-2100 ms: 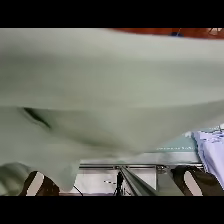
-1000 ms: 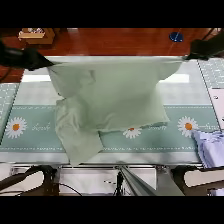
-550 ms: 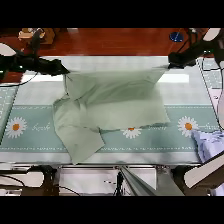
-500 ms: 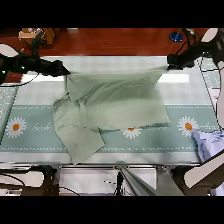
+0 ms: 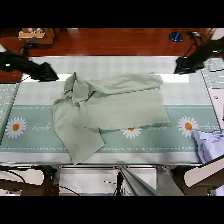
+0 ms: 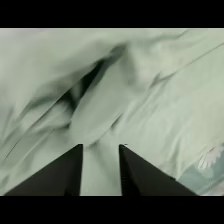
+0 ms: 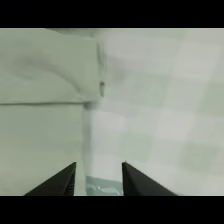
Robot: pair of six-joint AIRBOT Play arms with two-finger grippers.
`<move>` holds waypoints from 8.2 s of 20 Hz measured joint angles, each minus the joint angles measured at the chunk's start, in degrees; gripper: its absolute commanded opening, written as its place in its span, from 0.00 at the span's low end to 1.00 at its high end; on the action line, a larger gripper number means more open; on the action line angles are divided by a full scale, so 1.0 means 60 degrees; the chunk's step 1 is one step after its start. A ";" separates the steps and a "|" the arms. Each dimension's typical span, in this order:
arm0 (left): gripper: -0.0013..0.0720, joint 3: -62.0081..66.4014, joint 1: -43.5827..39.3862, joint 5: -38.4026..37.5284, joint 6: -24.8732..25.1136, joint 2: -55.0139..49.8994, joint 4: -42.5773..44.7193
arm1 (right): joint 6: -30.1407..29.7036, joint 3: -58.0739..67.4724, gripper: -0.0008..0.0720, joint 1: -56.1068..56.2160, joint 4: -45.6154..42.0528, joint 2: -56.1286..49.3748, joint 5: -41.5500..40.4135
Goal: Fold the shirts.
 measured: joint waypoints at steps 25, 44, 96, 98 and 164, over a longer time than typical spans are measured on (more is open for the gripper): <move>0.96 -0.7690 0.1428 0.1443 -0.0470 0.2772 0.1231 | -0.0568 -0.7180 0.60 -0.1406 0.1836 0.3268 -0.1184; 0.05 -0.7632 0.0474 0.1891 -0.0011 0.2484 0.0900 | -0.0896 -0.9242 0.73 -0.3271 0.2499 0.4204 -0.1147; 0.05 0.3340 0.0554 -0.2608 -0.2437 0.9533 0.1129 | 0.1534 -0.0597 0.04 -0.1166 0.0084 1.0673 0.2317; 0.05 0.2892 0.0554 -0.2929 -0.2364 0.8994 0.1133 | 0.1381 -0.2153 0.04 -0.1166 -0.0036 1.0608 0.2448; 0.89 -0.0645 0.0124 -0.0922 -0.1151 0.0098 0.1679 | -0.0313 -0.6073 0.61 -0.2328 0.0018 0.3370 -0.1228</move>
